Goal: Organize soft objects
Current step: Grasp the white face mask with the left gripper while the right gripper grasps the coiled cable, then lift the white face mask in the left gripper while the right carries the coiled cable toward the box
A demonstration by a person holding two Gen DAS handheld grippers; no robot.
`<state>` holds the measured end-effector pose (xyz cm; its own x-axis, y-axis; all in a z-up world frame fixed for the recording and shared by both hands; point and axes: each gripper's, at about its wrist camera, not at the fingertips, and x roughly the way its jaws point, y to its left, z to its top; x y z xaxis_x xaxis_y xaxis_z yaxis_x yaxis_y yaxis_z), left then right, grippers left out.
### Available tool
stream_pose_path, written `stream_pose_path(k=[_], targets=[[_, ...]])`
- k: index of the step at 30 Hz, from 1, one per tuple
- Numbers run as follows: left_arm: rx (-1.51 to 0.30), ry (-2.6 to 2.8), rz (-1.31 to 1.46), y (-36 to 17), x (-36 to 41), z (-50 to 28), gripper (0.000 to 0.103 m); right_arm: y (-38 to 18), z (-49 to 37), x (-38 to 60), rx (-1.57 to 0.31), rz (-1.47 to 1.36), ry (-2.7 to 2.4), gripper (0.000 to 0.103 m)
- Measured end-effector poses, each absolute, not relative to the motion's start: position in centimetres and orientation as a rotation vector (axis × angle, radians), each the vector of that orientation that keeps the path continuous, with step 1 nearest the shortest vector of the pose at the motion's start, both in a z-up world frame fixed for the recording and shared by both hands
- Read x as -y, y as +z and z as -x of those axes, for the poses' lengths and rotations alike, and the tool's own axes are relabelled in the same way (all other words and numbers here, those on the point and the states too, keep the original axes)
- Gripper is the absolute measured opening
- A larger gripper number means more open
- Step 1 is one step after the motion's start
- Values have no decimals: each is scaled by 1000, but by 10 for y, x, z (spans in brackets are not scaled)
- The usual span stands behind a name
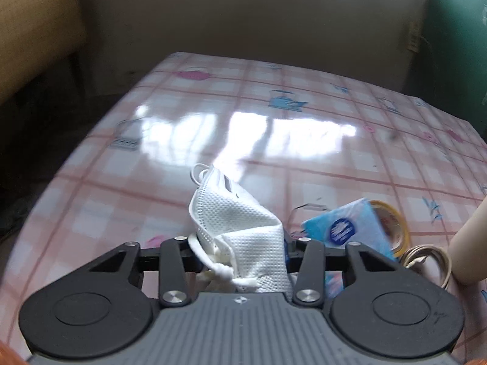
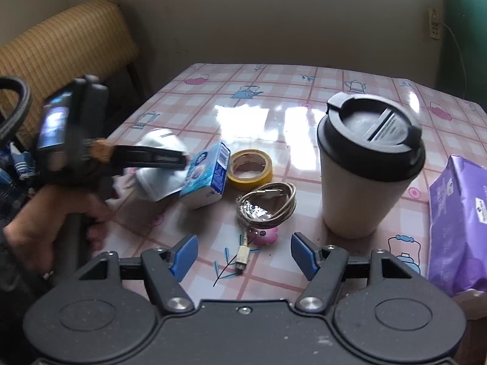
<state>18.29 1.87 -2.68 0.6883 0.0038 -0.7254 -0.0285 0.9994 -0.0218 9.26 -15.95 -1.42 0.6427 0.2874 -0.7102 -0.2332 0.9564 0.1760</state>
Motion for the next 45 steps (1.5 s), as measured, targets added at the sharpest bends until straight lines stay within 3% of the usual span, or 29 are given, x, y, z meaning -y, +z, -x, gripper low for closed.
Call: stream_pose_path(k=[16,17,18,21,30,45], targets=[[-790,68,129,-4,-51,-104,44,-61,-153,127,-821,-63,101,87],[-791,66,127,-4,-50,-104,44,-64,-154,129,-821,-83,101,84],[-793,63,128,-5,-49,-104,44,-64,-151,131,-799,-82,96,75],[-792,56,129,-5,-46,-99,44,-63,-144,136,-810,-86,145,73],[-775,71,125,2,-48,-93,44,-43,-123,107,-758,-42,426,73],[-766,62,86,26,-10,-87,44,15,-83,134,-754,-38,324,73]])
